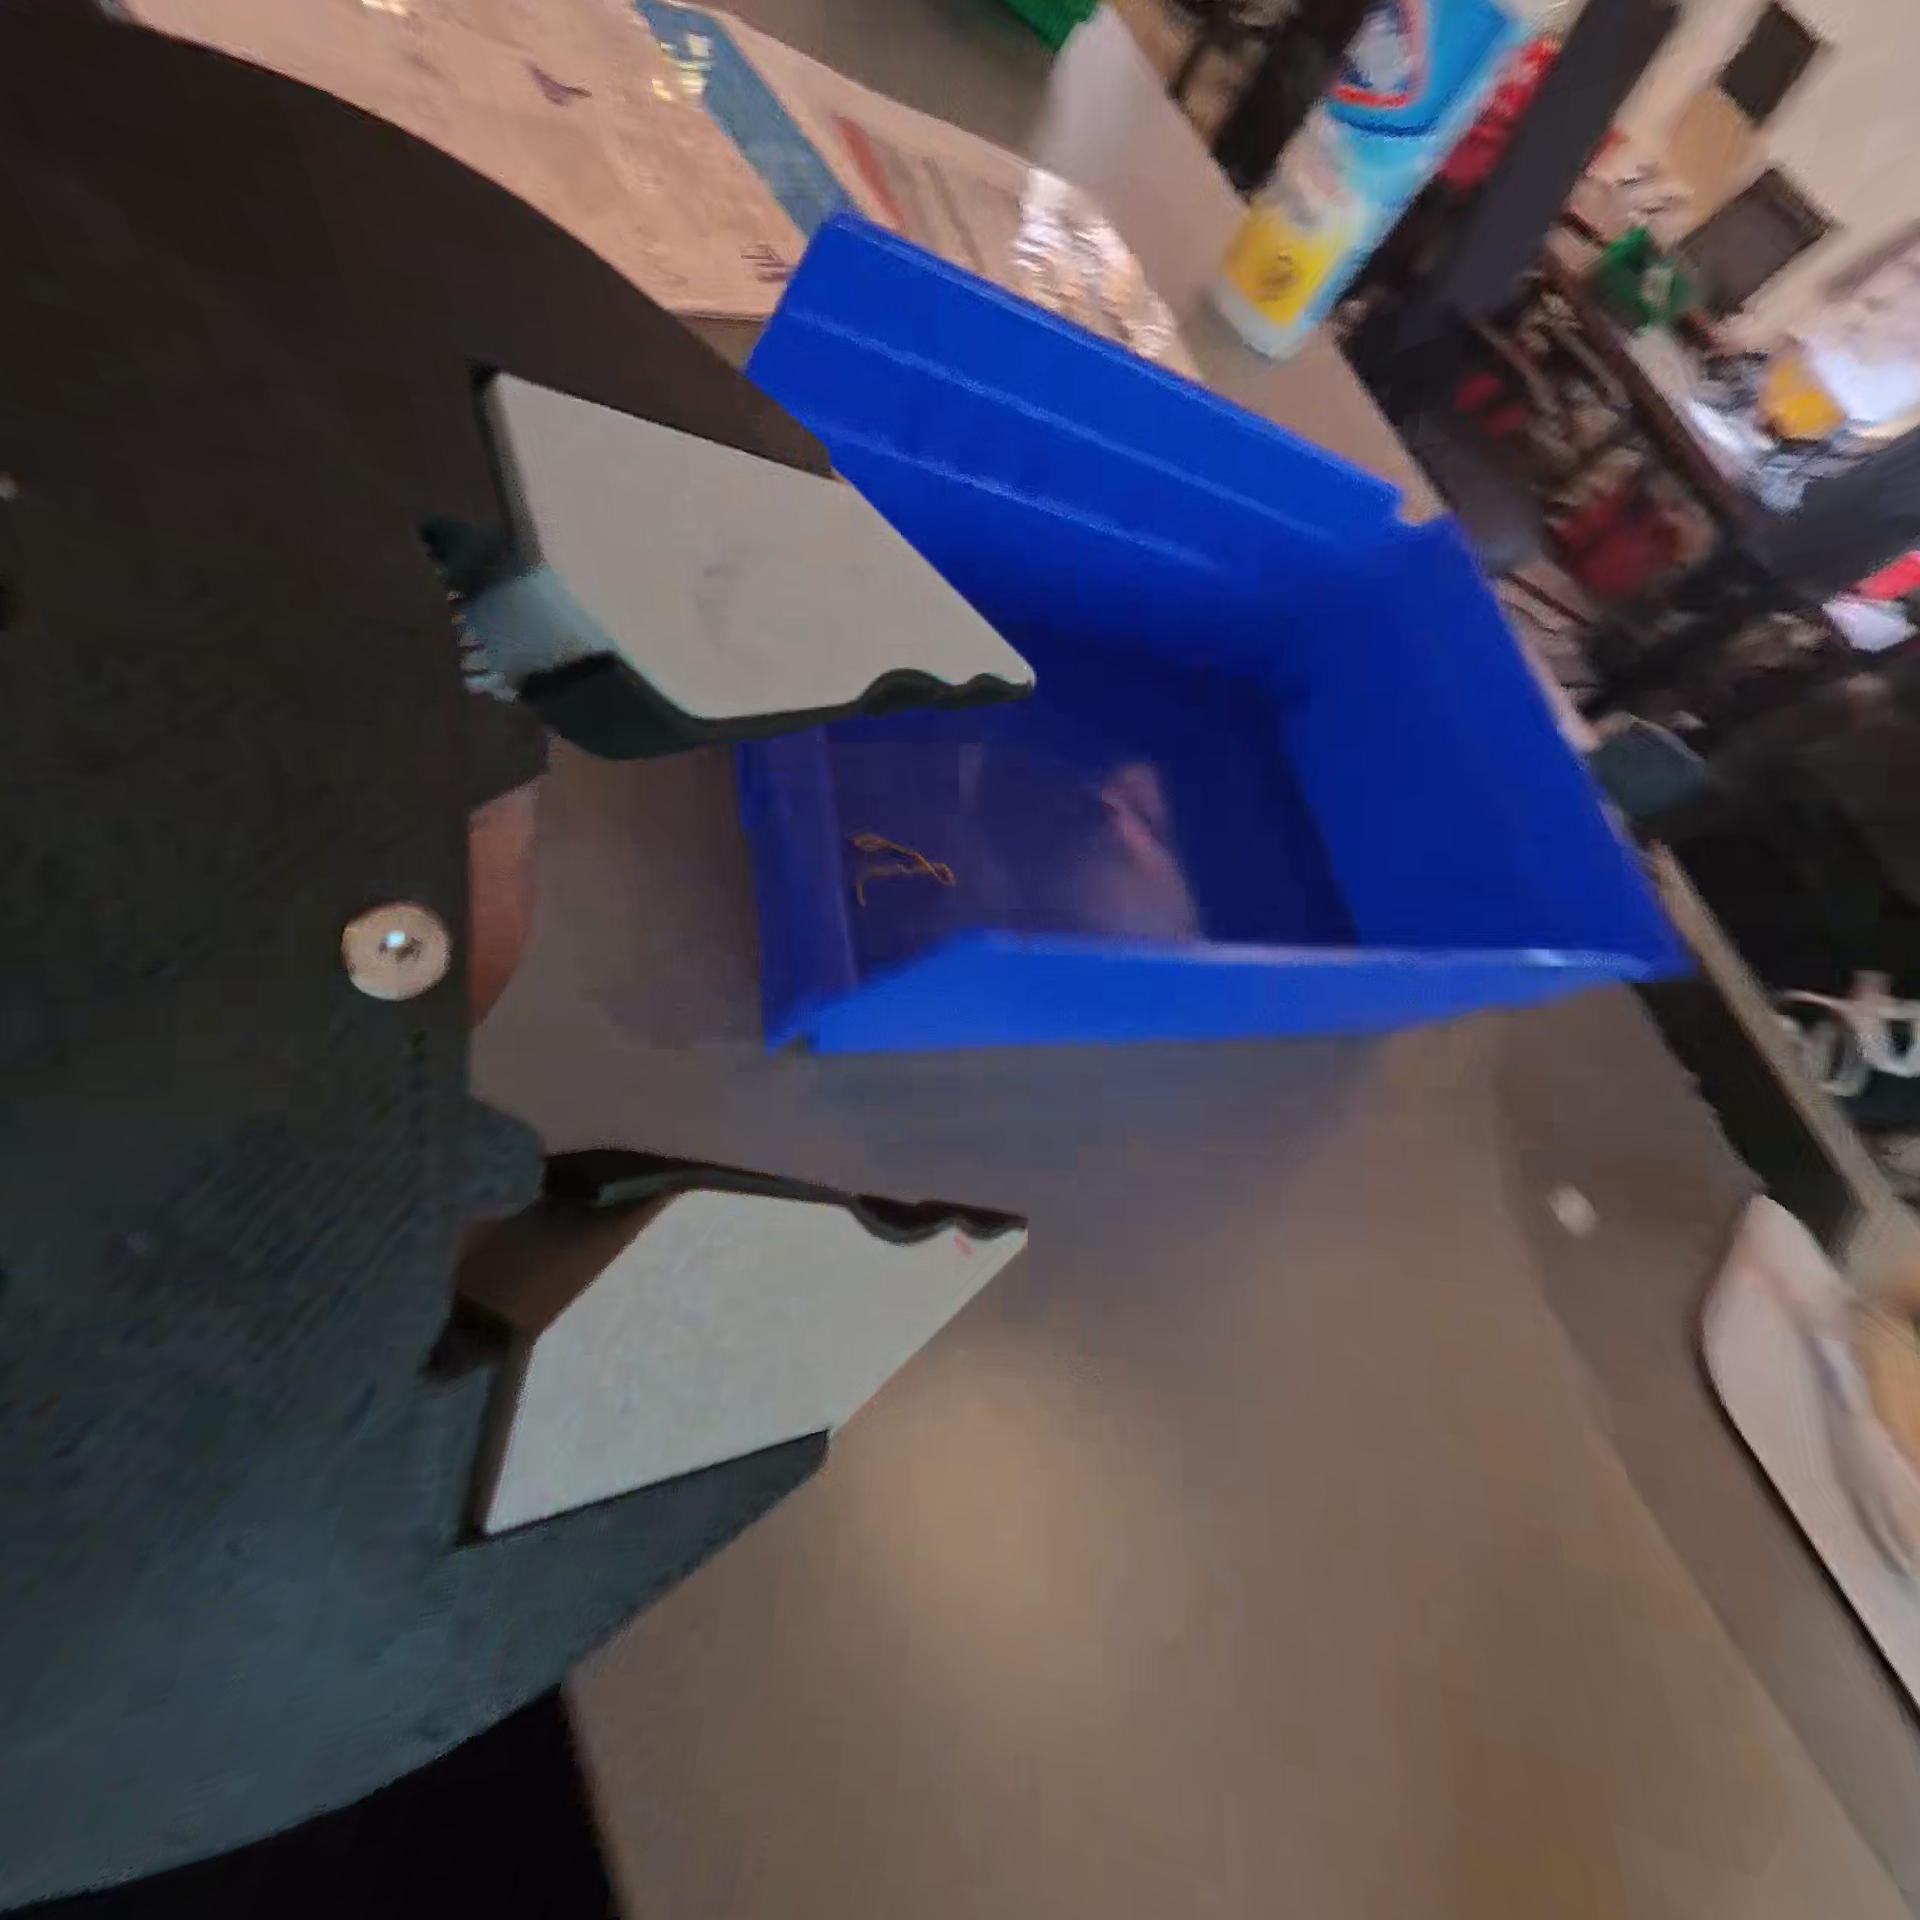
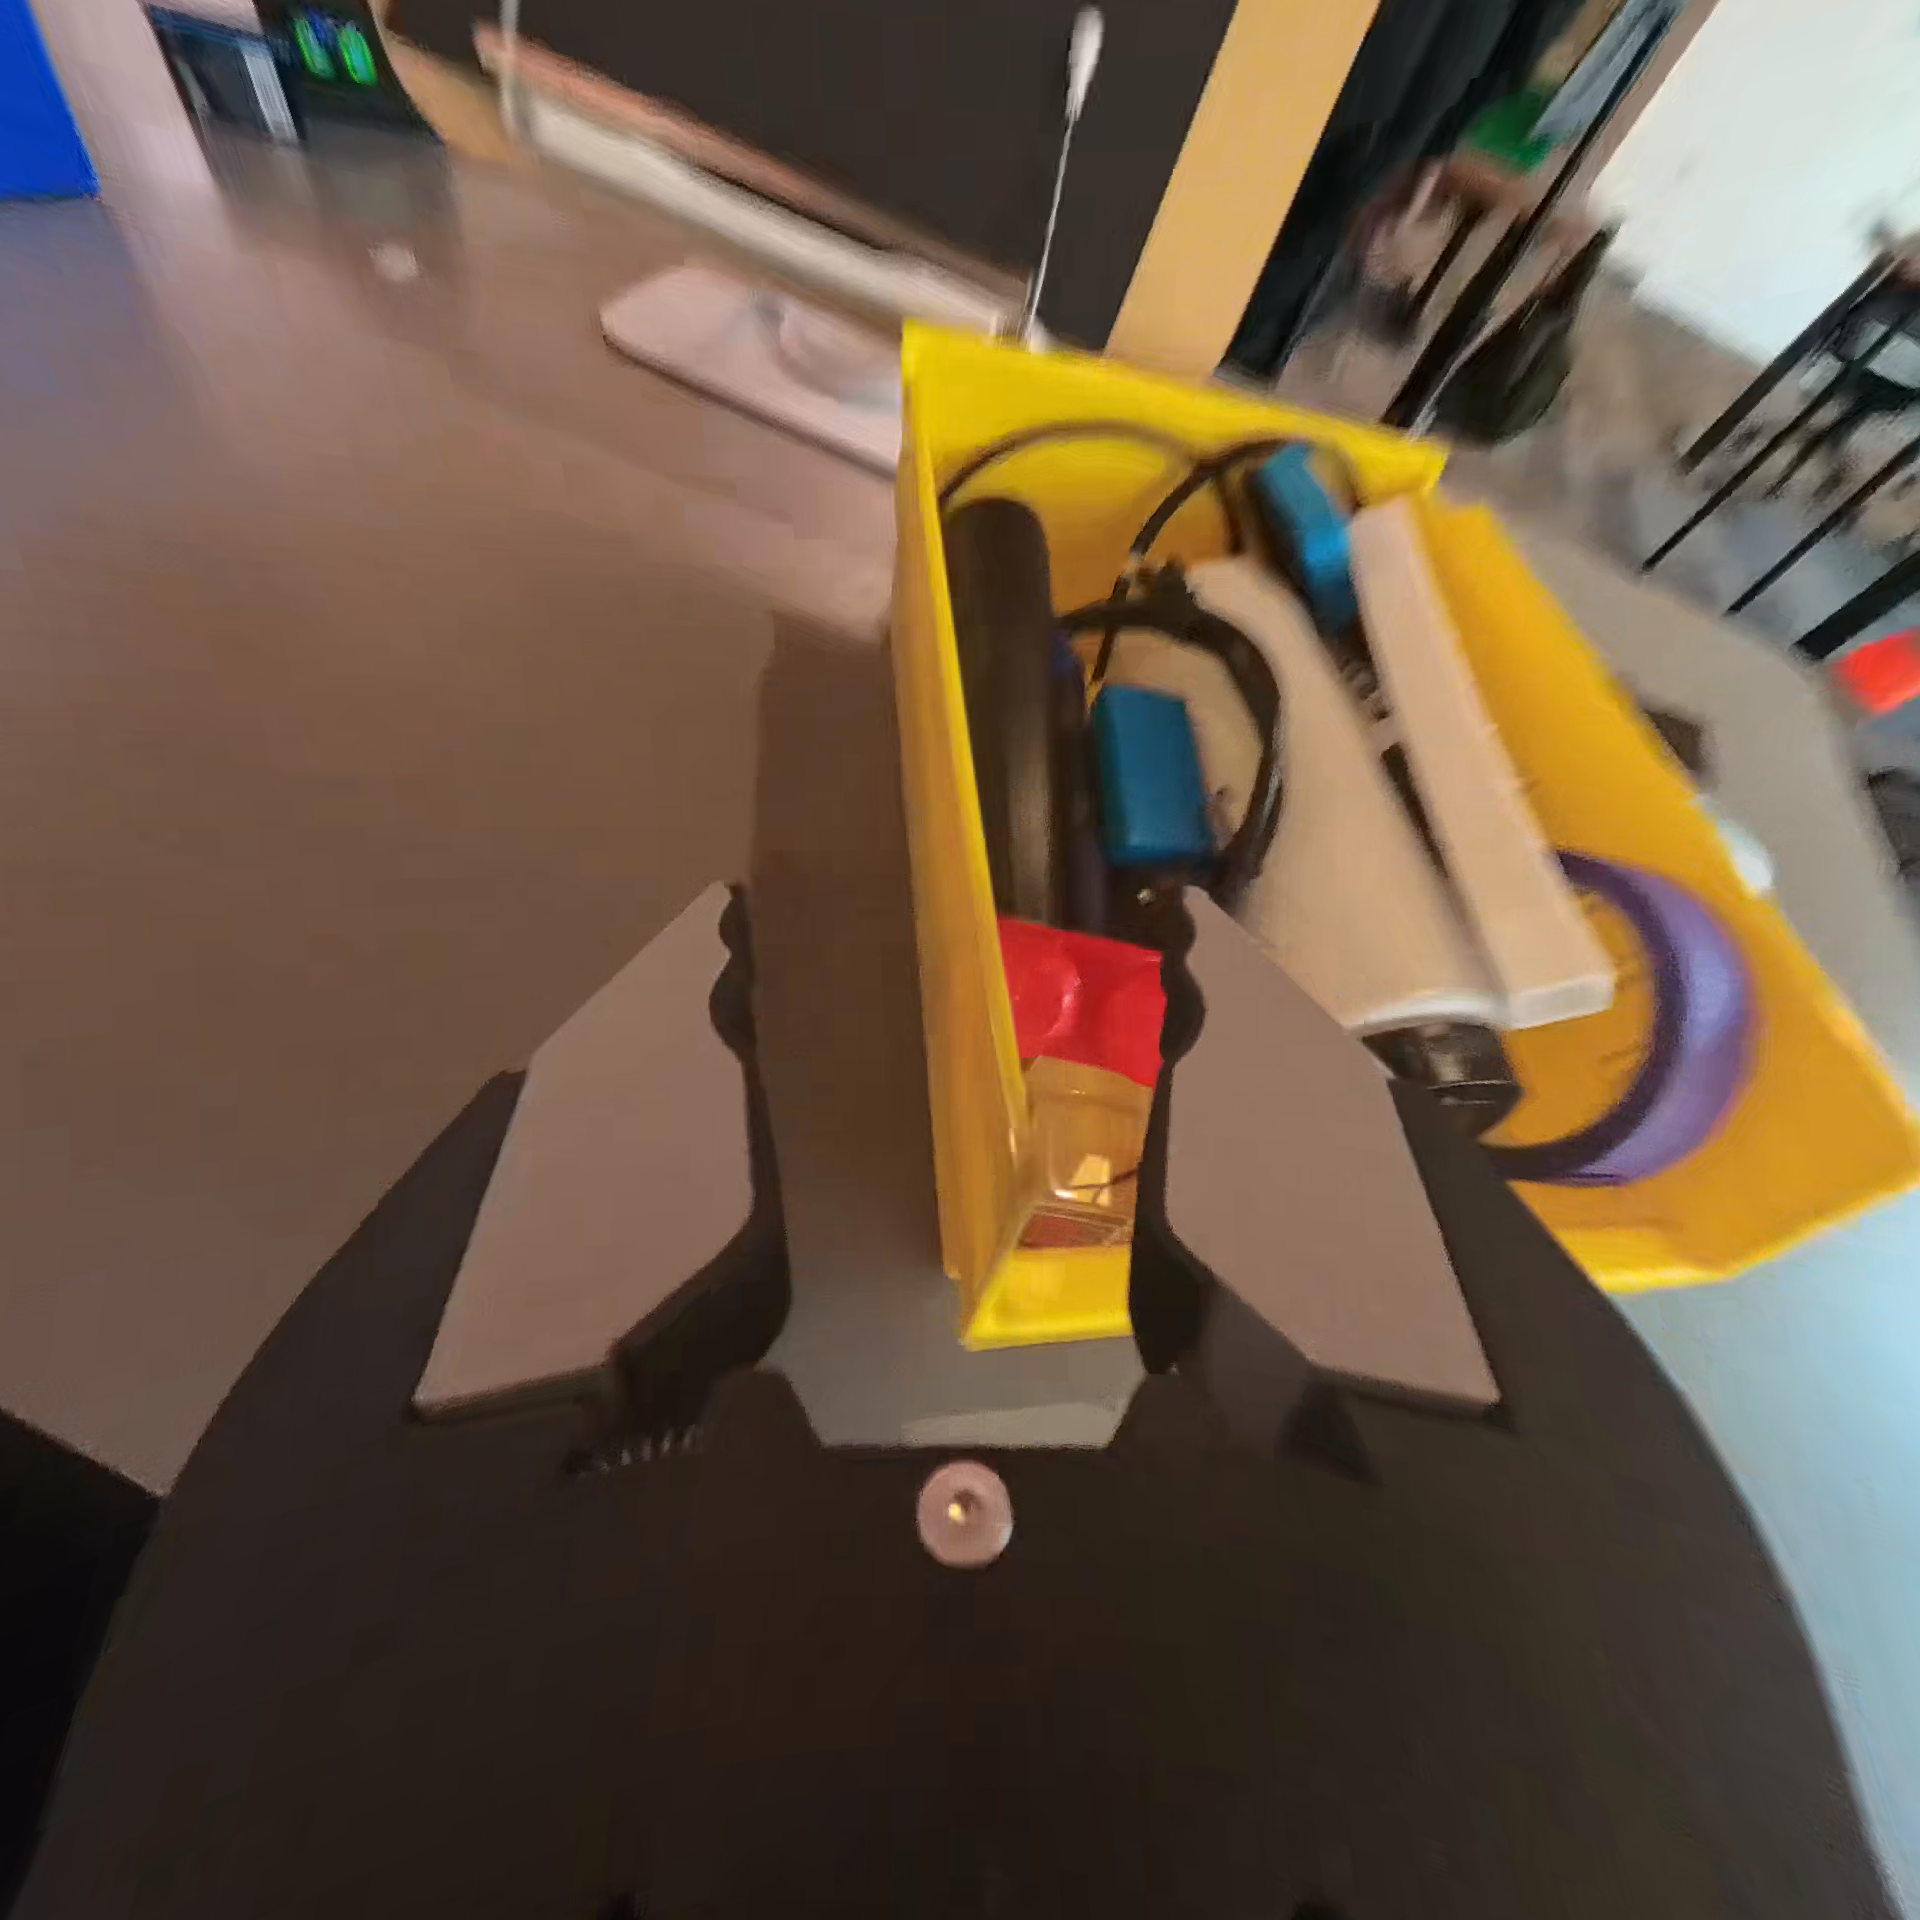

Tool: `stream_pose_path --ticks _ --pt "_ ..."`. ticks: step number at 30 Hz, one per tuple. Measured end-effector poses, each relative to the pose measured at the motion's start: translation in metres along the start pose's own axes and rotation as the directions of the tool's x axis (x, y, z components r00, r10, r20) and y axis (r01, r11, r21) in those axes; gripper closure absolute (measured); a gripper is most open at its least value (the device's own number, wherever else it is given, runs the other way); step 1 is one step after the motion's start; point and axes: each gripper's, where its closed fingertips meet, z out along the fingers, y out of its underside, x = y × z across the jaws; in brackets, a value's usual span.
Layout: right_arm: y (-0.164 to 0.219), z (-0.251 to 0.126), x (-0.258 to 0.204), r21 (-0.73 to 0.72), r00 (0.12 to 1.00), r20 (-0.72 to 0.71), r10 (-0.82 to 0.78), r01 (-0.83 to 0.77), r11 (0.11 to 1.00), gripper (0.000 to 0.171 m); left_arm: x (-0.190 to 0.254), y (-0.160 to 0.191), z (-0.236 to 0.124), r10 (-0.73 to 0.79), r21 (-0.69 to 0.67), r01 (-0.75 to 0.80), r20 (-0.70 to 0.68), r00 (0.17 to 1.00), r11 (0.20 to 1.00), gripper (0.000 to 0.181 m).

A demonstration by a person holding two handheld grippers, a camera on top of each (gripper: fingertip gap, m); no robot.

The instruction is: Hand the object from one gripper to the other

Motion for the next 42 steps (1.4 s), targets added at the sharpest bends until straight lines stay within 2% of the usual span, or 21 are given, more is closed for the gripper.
stream_pose_path --ticks 1,2,4,6,7,9,10,12,15,17,21,25,28,30,31,33,35,36,38,42 --pt "0.006 0.011 0.001 -0.050 1.000 0.011 0.011 -0.010 0.999 0.090 -0.009 0.011 0.014 -0.019 -0.044 0.020 0.022 1.000 0.999 0.088" --pt "0.010 0.019 0.001 -0.086 1.000 0.015 0.006 -0.005 0.996 0.093 -0.013 0.021 0.027 -0.035 -0.093 0.038 0.031 0.999 0.995 0.090" --pt "0.015 0.030 0.003 -0.128 1.000 -0.006 -0.029 0.028 0.991 0.111 -0.010 0.029 0.049 -0.068 -0.123 0.068 0.005 0.998 0.990 0.114" --pt "0.020 0.037 0.005 -0.165 0.997 -0.013 -0.079 0.076 0.983 0.131 -0.015 0.030 0.064 -0.017 -0.110 0.022 0.042 0.999 0.994 0.119" --pt "0.022 0.038 0.002 -0.175 0.994 0.015 -0.104 0.105 0.979 0.159 -0.018 0.028 0.067 0.037 -0.118 -0.030 0.054 0.998 0.993 0.142" --pt "0.023 0.035 -0.003 -0.179 0.994 0.052 -0.095 0.103 0.978 0.166 -0.014 0.025 0.068 0.056 -0.144 -0.058 -0.023 0.998 0.988 0.168" --pt "0.023 0.032 -0.010 -0.183 0.996 0.080 -0.038 0.052 0.982 0.169 -0.014 0.018 0.062 0.004 -0.116 -0.010 -0.049 0.999 0.993 0.176" --pt "0.020 0.025 -0.032 -0.161 0.994 0.102 -0.035 0.051 0.986 0.170 -0.036 0.006 0.042 -0.070 -0.044 0.068 -0.036 0.997 0.997 0.178" --pt "0.012 0.014 -0.081 -0.194 0.987 0.073 -0.146 0.157 0.968 0.168 -0.074 -0.010 -0.001 -0.027 0.039 0.026 0.033 0.999 0.999 0.178" --pt "0.000 0.014 -0.126 -0.201 0.989 0.116 -0.097 0.119 0.972 0.162 -0.097 -0.029 -0.032 -0.026 0.082 0.018 0.095 0.995 0.996 0.179" --pt "-0.038 0.035 -0.220 -0.159 0.992 0.126 -0.022 0.042 0.986 0.155 -0.124 -0.071 -0.079 -0.063 0.180 0.046 0.090 0.994 0.983 0.178" --pt "-0.086 0.062 -0.339 -0.124 0.973 0.233 -0.002 0.032 0.992 0.145 -0.125 -0.094 -0.097 -0.040 0.234 0.019 0.087 0.995 0.972 0.178" --pt "-0.126 0.082 -0.425 -0.071 0.952 0.306 -0.008 0.031 0.997 0.134 -0.112 -0.107 -0.100 0.001 0.295 -0.044 0.146 0.989 0.954 0.178" --pt "-0.148 0.073 -0.461 -0.014 0.939 0.342 -0.025 0.031 0.999 0.137 -0.092 -0.115 -0.100 0.038 0.349 -0.104 0.193 0.981 0.931 0.178" --pt "-0.158 0.063 -0.473 0.040 0.927 0.371 -0.046 0.034 0.999 0.131 -0.082 -0.116 -0.098 0.075 0.360 -0.156 0.229 0.971 0.920 0.178" --pt "-0.168 0.039 -0.476 0.122 0.912 0.399 -0.099 0.054 0.991 0.122 -0.057 -0.121 -0.094 0.124 0.389 -0.230 0.279 0.952 0.892 0.178" --pt "-0.169 0.018 -0.451 0.190 0.925 0.358 -0.126 0.060 0.980 0.138 -0.026 -0.128 -0.086 0.155 0.417 -0.261 0.271 0.950 0.871 0.178" --pt "-0.168 0.006 -0.435 0.220 0.928 0.345 -0.140 0.065 0.973 0.137 -0.009 -0.131 -0.080 0.180 0.421 -0.276 0.253 0.951 0.864 0.178" --pt "-0.166 -0.022 -0.388 0.293 0.946 0.290 -0.142 0.054 0.955 0.138 0.029 -0.142 -0.074 0.235 0.432 -0.304 0.205 0.950 0.849 0.178" --pt "-0.151 -0.076 -0.262 0.404 0.992 0.095 -0.086 0.041 0.914 0.143 0.121 -0.161 -0.070 0.332 0.498 -0.346 0.120 0.936 0.795 0.177"
